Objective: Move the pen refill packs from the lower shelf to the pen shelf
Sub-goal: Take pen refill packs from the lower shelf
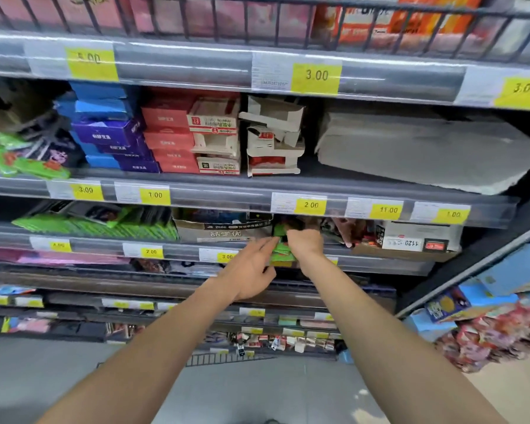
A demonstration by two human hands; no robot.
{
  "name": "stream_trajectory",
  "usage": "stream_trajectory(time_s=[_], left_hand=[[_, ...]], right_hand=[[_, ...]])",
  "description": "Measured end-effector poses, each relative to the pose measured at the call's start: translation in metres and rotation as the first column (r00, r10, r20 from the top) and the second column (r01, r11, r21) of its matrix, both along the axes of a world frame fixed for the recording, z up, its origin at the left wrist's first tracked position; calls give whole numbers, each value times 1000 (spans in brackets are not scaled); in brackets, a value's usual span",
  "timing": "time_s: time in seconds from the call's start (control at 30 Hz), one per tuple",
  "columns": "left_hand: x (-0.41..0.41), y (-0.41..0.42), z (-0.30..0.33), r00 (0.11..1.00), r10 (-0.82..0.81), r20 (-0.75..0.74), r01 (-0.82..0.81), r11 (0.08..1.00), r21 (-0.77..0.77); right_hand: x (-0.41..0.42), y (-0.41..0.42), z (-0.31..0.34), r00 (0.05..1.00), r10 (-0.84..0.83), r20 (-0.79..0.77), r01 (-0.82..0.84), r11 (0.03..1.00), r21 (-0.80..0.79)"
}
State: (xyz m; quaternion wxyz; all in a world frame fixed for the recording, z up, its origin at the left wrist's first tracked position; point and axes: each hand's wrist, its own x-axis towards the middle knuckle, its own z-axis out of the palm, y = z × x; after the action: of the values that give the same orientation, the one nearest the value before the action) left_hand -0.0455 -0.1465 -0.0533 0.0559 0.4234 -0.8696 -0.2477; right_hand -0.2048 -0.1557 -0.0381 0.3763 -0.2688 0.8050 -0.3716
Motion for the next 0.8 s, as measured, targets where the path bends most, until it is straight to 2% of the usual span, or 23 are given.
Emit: stream_trajectory(time_s=[0.13, 0.2, 0.23, 0.3, 0.37, 0.43, 0.47, 0.53, 0.57, 0.7, 0.73, 0.8], left_hand=[[14, 10, -2, 990, 19, -138, -19, 1000, 1], [14, 15, -2, 924, 200, -327, -161, 977, 141], [12, 18, 1, 847, 328, -419, -228, 935, 272], [1, 20, 12, 674, 570, -471, -297, 792, 534], [-12, 19, 23, 544, 743, -390, -273, 596, 755], [-22, 17, 33, 513, 812, -278, -176, 416, 892], [-25, 17, 38, 508, 824, -251, -78, 334, 939], [-29, 18, 47, 494, 837, -236, 111, 209, 972], [-30, 19, 50, 483, 839, -250, 172, 189, 967], [-40, 32, 56, 418, 849, -323, 202, 260, 944], [-40, 36, 57, 381, 865, -326, 189, 273, 943], [-37, 41, 60, 282, 899, -334, 182, 292, 939]], right_hand=[[5, 22, -5, 993, -51, 102, 67, 985, -157], [10, 40, -9, 989, -32, 146, 65, 971, -231], [13, 49, -11, 981, -30, 192, 82, 960, -267], [20, 68, -11, 959, -41, 280, 135, 935, -327], [29, 87, -8, 946, -49, 320, 175, 908, -380], [40, 106, -5, 932, -66, 356, 219, 886, -408], [45, 116, -3, 919, -70, 389, 241, 879, -411], [53, 136, 2, 882, -32, 470, 258, 868, -425], [55, 146, 8, 866, -13, 499, 260, 865, -429], [51, 170, 26, 900, -19, 436, 228, 872, -433], [51, 174, 27, 877, -19, 481, 256, 864, -433], [54, 180, 28, 741, -24, 671, 381, 837, -392]])
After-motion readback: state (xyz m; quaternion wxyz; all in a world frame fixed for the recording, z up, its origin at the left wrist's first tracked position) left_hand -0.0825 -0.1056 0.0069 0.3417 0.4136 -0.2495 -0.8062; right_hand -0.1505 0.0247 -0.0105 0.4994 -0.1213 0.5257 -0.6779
